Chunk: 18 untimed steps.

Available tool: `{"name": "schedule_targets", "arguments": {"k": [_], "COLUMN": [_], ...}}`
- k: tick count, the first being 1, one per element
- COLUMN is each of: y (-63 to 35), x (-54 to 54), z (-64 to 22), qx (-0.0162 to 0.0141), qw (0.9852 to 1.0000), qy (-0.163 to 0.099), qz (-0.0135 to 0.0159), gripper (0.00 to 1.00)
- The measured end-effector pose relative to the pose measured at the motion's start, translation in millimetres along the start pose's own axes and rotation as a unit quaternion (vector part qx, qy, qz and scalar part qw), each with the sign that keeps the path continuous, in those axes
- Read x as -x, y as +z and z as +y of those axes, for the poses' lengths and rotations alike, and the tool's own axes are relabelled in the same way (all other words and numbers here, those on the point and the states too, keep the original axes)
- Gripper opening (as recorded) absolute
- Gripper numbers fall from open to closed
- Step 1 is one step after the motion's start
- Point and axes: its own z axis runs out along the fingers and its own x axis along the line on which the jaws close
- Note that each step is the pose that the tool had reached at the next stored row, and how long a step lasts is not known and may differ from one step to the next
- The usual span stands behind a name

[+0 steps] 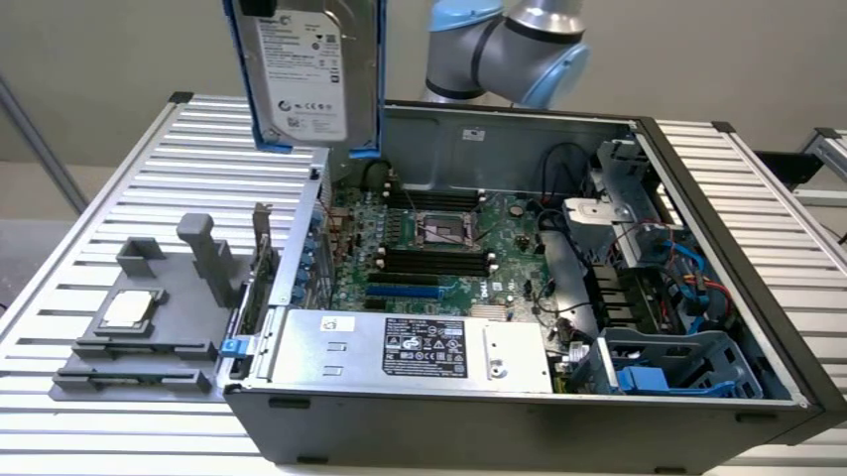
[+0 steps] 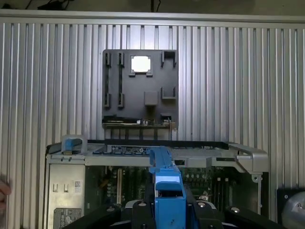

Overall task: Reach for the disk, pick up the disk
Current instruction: 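Pick up the disk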

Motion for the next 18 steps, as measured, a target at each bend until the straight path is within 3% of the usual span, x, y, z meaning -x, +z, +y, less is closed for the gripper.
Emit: {"name": "schedule_targets", "arguments": {"k": [9,18], "y": [-0.8,-1.1], "x": [-16.1,-25.6], "z": [-34.7,-75.1], "qx": [-0.0019,-0.0041], "qw": [1.0,1.0], "qy": [0.0,0.0], "qz": [-0.0004,-0.0018], "gripper": [0.32,0.32]}}
